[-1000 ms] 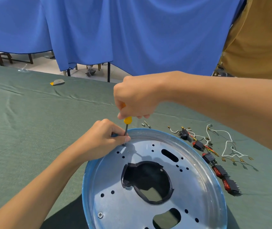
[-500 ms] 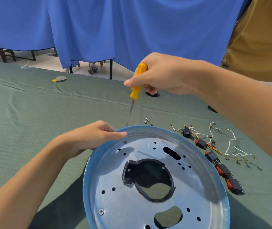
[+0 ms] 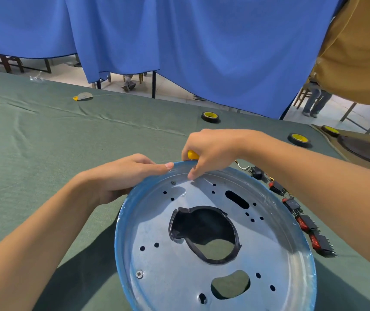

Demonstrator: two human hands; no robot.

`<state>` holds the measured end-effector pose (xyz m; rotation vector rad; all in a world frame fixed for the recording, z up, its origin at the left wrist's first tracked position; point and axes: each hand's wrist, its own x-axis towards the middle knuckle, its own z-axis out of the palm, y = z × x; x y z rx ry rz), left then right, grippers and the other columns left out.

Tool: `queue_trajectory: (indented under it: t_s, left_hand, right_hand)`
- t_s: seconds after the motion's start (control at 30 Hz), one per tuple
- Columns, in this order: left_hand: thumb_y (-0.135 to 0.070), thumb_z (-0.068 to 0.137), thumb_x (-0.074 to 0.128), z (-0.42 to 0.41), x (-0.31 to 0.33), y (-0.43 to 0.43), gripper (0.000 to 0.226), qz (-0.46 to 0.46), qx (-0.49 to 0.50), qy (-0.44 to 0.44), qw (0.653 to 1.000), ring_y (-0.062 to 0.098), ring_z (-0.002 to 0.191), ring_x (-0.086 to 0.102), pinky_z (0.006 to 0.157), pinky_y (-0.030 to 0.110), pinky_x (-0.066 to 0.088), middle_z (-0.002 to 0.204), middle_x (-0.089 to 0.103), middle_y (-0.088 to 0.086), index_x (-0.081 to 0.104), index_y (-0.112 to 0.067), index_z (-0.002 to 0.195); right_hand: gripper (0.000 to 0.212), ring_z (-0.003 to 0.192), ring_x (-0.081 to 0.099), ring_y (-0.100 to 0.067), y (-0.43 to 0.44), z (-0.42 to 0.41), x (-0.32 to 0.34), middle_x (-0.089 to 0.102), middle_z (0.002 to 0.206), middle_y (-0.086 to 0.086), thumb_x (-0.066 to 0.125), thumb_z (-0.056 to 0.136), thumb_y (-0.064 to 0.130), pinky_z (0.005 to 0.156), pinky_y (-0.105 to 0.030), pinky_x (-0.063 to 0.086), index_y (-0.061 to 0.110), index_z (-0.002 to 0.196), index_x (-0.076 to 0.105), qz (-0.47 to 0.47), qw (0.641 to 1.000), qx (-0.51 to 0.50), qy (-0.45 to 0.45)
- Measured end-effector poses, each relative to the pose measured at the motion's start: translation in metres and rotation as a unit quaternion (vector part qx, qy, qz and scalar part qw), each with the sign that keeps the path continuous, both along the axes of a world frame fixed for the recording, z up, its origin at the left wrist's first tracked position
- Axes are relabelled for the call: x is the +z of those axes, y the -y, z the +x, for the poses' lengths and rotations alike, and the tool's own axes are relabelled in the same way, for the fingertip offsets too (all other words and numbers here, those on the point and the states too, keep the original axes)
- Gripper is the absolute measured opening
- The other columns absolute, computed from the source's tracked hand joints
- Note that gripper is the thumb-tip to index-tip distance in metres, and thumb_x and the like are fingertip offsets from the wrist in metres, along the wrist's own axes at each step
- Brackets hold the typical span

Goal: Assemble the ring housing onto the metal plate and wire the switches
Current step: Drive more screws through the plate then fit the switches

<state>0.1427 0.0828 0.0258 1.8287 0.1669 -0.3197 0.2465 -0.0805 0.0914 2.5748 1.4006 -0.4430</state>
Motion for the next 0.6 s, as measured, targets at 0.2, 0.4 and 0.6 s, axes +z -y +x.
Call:
queue_trajectory:
  t_s: [0.2,0.4,0.6]
  left_hand:
    - [-0.051,0.072,0.069,0.0,-0.001,0.001,0.053,-0.049,0.008,-0.019,0.999,0.021,0.057,0.066,0.049,0.022,0.049,0.071,0.07,0.013,0.075,0.001,0.086]
    - [-0.061,0.077,0.065,-0.001,0.001,-0.003,0.057,-0.095,-0.045,-0.052,0.993,0.021,0.067,0.069,0.056,0.025,0.053,0.086,0.074,0.011,0.077,-0.01,0.1]
    - [-0.054,0.078,0.07,-0.003,0.002,-0.005,0.043,-0.147,-0.06,-0.081,0.984,0.018,0.065,0.069,0.055,0.024,0.053,0.083,0.073,0.007,0.079,-0.016,0.096]
  right_hand:
    - [0.025,0.063,0.047,-0.011,-0.004,0.003,-0.003,0.051,0.064,0.008,0.069,0.087,0.025,0.053,-0.029,0.032,0.025,0.069,0.052,0.0,1.0,0.019,0.0]
    - [0.015,0.066,0.047,-0.013,0.005,0.001,0.002,0.056,0.073,0.003,0.067,0.089,0.026,0.056,-0.03,0.033,0.02,0.08,0.056,0.025,0.999,0.03,0.005]
    - [0.027,0.066,0.047,-0.011,0.001,-0.005,0.007,0.054,0.069,0.006,0.067,0.089,0.027,0.055,-0.03,0.032,0.028,0.069,0.049,0.032,0.999,0.033,0.023]
